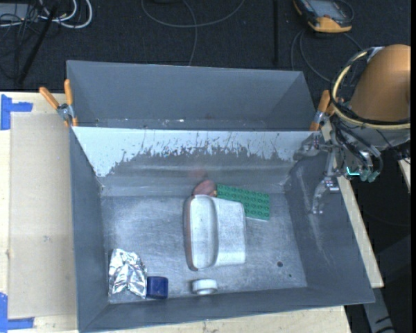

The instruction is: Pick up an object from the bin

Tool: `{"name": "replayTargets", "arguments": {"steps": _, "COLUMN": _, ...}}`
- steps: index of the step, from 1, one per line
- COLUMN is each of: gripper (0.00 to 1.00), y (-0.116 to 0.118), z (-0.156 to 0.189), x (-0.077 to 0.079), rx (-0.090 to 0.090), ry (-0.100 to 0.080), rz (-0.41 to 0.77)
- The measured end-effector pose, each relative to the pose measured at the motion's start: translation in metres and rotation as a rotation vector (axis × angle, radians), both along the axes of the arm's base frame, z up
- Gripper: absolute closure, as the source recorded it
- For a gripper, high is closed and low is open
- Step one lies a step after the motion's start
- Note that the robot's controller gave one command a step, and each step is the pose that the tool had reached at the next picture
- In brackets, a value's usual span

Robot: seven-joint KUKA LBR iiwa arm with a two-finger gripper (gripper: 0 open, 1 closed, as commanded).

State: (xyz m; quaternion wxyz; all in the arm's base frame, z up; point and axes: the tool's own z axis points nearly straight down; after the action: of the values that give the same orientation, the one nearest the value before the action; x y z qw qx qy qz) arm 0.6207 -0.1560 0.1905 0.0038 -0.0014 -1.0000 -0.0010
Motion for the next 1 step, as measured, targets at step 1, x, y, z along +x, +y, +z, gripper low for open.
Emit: {"name": "replayTargets", "arguments": {"steps": 1, "gripper": 0.0, "y": 0.0765, "z": -0.1096, "x": -0.0011, "rx": -0.004, "ry": -0.002, "rz": -0.484}}
